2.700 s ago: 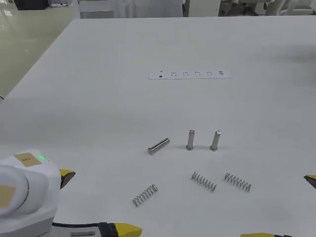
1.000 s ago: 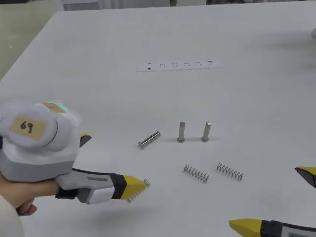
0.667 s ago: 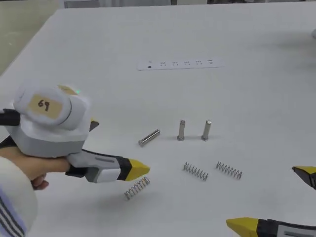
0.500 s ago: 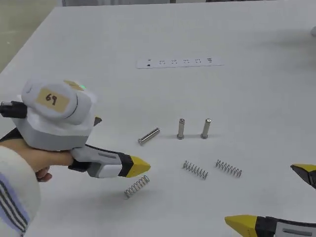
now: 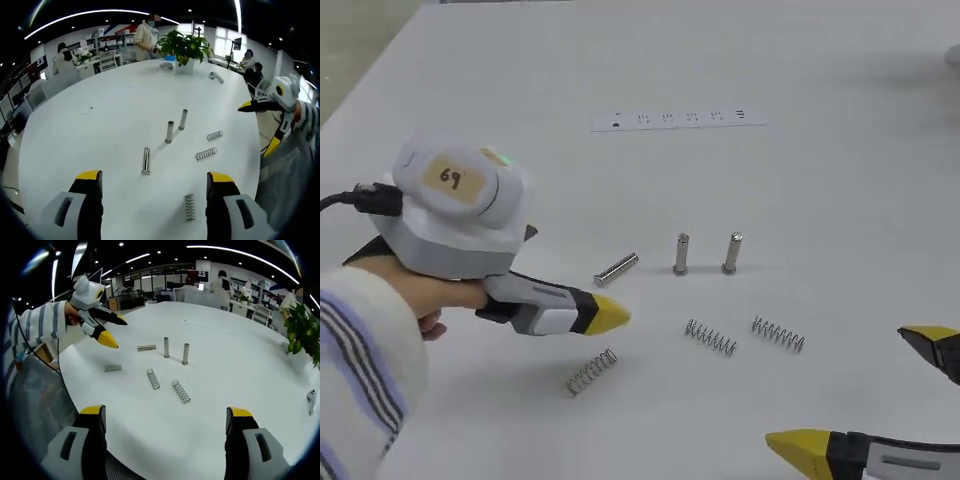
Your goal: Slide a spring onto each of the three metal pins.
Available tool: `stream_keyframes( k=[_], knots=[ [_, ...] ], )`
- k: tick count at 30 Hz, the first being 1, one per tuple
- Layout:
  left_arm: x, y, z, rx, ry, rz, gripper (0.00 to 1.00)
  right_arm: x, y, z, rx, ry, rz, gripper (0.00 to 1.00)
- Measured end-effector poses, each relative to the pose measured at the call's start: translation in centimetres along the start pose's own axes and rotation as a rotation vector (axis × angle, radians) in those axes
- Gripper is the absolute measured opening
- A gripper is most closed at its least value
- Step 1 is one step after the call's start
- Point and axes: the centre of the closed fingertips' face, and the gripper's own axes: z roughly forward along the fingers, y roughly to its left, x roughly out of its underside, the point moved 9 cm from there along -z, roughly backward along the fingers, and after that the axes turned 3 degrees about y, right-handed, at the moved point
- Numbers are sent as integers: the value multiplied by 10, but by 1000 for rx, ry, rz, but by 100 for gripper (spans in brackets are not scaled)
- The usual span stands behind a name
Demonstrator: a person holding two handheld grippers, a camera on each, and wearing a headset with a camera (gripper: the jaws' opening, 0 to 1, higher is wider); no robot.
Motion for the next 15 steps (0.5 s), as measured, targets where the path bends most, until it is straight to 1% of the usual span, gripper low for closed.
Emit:
stream_keyframes(
  k=[4,6,10,12,15],
  knots=[
    [-3,3,4,2,10,21,81,-1,-1,-1,4,2,-2,98],
    [-4,6,4,2,8,21,79,-1,-2,-2,9,-3,1,98],
    [-4,9,6,9,19,25,78,-4,-3,-4,14,-23,23,98],
    [-3,12,9,9,25,30,77,-4,-3,-4,15,-25,31,98],
    [-3,14,13,36,14,-10,75,-4,-2,-4,12,-22,32,98]
  ],
)
